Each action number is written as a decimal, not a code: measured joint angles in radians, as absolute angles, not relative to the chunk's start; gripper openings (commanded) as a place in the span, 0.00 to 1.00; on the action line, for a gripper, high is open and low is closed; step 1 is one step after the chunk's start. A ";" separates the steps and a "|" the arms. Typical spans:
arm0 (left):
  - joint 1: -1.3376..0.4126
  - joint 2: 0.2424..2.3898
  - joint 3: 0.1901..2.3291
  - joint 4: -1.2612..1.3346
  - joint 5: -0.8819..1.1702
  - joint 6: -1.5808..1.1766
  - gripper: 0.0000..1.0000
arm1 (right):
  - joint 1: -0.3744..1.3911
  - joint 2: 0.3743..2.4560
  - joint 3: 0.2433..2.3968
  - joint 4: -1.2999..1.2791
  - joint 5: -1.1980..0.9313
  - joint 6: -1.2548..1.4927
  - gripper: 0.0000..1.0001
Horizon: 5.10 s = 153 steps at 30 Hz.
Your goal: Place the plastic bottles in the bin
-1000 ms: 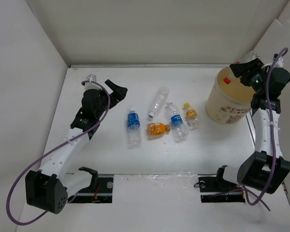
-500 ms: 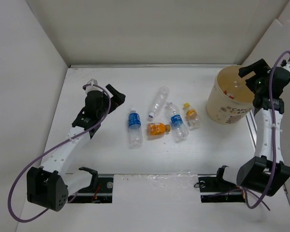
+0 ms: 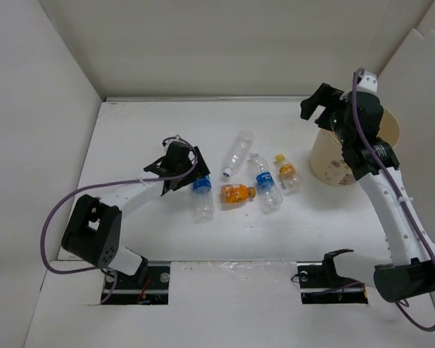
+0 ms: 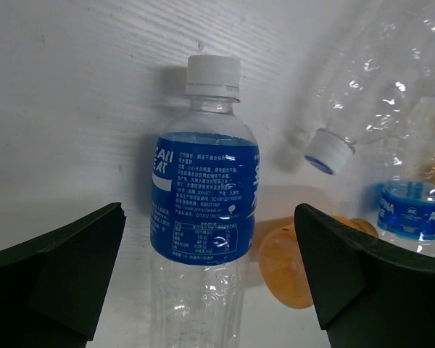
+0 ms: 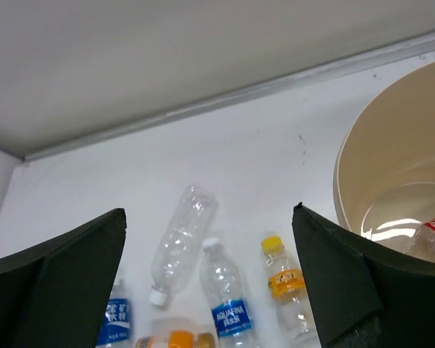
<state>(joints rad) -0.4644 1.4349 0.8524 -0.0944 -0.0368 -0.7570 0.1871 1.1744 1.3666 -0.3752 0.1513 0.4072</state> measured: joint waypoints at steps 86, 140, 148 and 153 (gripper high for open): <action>-0.541 1.793 1.572 -0.072 0.058 -0.339 1.00 | -0.026 1.215 1.459 -0.543 0.430 0.322 1.00; -0.490 1.465 1.426 0.533 0.529 -0.595 0.00 | 0.565 1.293 1.222 -0.056 -0.381 0.422 1.00; -0.470 1.484 1.379 0.641 0.635 -0.699 0.00 | 0.611 1.340 1.240 -0.005 -0.449 0.443 1.00; -0.469 1.483 1.360 0.764 0.668 -0.769 0.05 | 0.620 1.370 1.264 0.096 -0.499 0.467 0.83</action>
